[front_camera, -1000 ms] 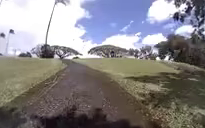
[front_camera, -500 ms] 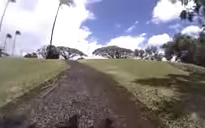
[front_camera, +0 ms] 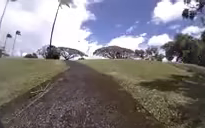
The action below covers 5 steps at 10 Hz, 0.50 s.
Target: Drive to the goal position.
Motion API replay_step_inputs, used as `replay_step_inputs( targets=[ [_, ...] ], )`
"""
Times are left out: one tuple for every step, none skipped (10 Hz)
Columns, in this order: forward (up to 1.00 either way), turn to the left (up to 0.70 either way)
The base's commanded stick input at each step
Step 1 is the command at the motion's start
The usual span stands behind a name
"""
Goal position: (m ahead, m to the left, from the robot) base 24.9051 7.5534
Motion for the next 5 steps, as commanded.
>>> replay_step_inputs(
  targets=[
    [0.70, 0.00],
    [0.70, 0.00],
    [0.70, 0.00],
    [0.70, 0.00],
    [0.70, 0.00]
  ],
)
